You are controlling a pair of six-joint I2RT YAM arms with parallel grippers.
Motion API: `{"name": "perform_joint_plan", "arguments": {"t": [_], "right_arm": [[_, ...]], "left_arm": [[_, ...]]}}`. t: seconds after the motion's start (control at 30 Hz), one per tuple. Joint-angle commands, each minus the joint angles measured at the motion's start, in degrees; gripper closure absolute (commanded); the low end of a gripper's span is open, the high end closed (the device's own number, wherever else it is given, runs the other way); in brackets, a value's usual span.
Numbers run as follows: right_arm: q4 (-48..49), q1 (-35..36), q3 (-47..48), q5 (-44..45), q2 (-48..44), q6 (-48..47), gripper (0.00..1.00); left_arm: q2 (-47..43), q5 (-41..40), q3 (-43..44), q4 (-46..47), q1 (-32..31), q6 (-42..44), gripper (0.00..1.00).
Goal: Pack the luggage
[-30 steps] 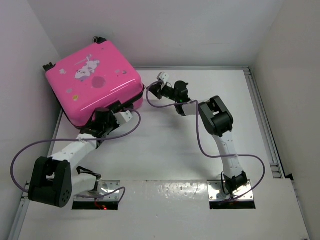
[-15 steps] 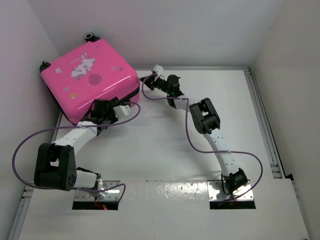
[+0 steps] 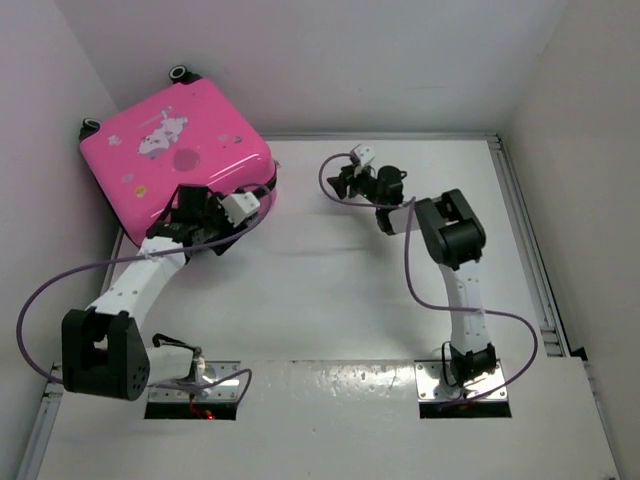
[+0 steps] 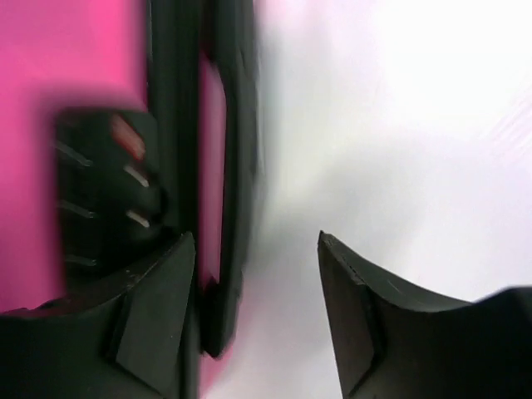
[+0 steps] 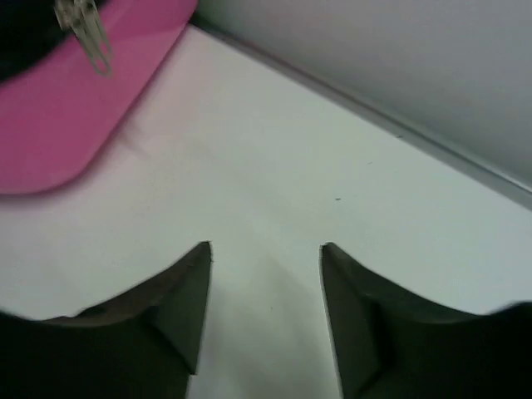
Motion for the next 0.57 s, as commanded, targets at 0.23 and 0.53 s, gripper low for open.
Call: {"name": "perform_joint_plan", "arguments": {"t": [0.23,0.53], "right_arm": [[-19.78,-1.44,-22.02,-2.12,-43.28,-1.50,0.06],[-57.34,-9.62,-24.29,2.34,-61.74,0.79,0.00]], "left_arm": [[-3.50,3.93,17.82,1.82,-12.59,-27.64,0.00],[0.19,5.42,15.72,-0.91,-8.28,-37.77,0.00]]}}
